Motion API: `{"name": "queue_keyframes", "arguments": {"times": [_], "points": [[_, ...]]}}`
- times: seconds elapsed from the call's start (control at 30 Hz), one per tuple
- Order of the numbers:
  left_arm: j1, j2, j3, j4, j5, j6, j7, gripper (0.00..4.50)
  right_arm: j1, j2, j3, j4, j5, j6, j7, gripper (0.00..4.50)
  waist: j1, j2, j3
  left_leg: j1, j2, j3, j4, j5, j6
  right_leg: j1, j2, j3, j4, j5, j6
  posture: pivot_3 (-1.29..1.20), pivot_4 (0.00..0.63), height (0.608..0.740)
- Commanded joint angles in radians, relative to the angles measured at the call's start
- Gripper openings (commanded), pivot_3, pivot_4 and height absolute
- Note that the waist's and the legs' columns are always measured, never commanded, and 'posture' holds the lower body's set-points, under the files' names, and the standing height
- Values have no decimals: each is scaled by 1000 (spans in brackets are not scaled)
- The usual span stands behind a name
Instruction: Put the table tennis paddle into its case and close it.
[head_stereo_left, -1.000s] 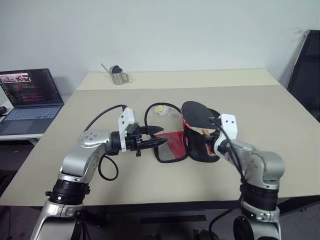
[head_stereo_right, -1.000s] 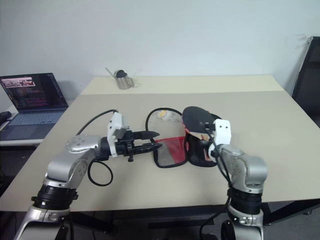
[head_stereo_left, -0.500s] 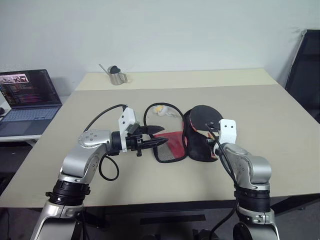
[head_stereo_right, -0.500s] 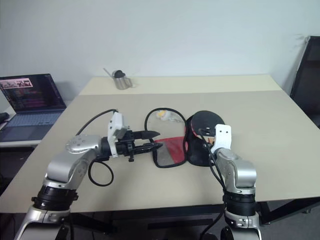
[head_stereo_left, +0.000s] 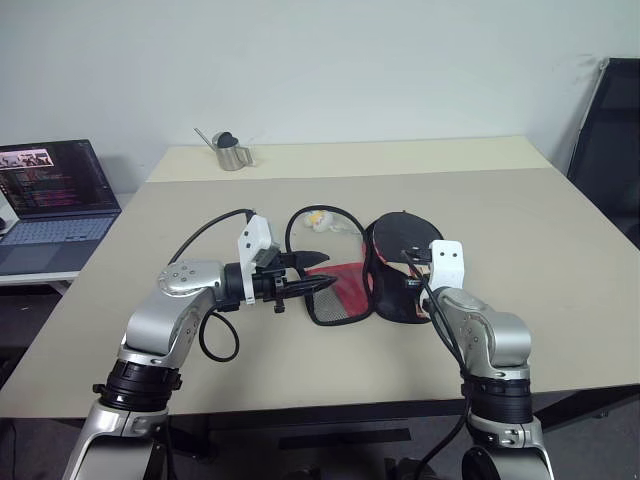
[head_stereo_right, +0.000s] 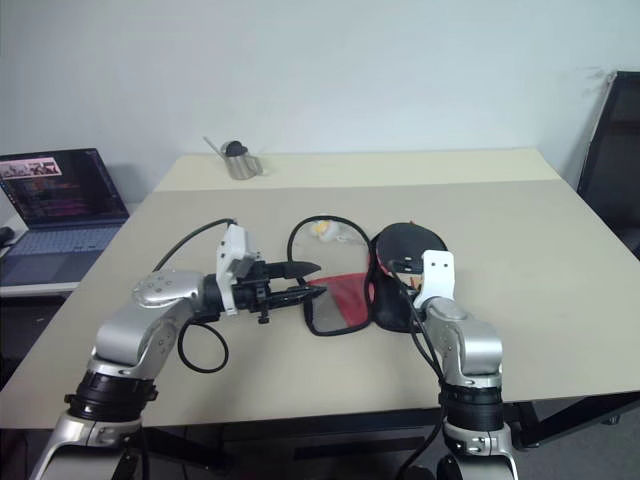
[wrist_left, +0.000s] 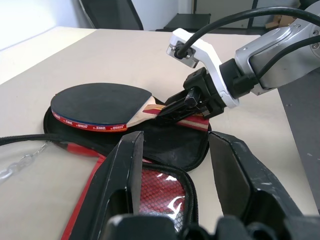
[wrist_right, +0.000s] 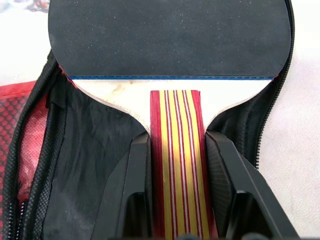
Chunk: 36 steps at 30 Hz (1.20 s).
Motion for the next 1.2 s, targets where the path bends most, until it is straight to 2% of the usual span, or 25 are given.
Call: {"name": "queue_keyframes", "arguments": {"times": [0.03,0.33,0.4,0.5,0.67,0.87,1.2], "points": [[-3,-1,10,-39,-12,-4,2,2204,-22,5,25,-12,-1,-35,10,1084,0,0,0,0,0,0,0,0,0,0,0,0,0,0,0,0,150,740],[2,-2,10,-45,-14,-1,6,2204,-33,25,9,14,0,-26,-7,1084,0,0,0,0,0,0,0,0,0,0,0,0,0,0,0,0,150,740],[4,-3,11,-45,-13,-1,8,2204,-37,38,-5,18,-2,-35,-23,1828,0,0,0,0,0,0,0,0,0,0,0,0,0,0,0,0,150,740],[7,-4,11,-47,-13,-1,10,2204,-42,55,-22,17,-6,-46,-43,2687,0,0,0,0,0,0,0,0,0,0,0,0,0,0,0,0,150,740],[9,-4,12,-46,-13,-1,11,2204,-45,63,-21,12,-6,-55,-56,4475,0,0,0,0,0,0,0,0,0,0,0,0,0,0,0,0,150,740],[10,-5,12,-46,-13,-1,14,2204,-54,83,-43,-22,67,-16,2,4475,-1,0,0,0,0,0,0,0,0,0,0,0,0,0,0,0,150,740],[17,1,21,-42,-12,-2,19,2204,-32,2,-90,-139,175,140,112,4475,-1,0,0,0,0,0,0,0,0,0,0,0,0,0,0,0,150,740]]}}
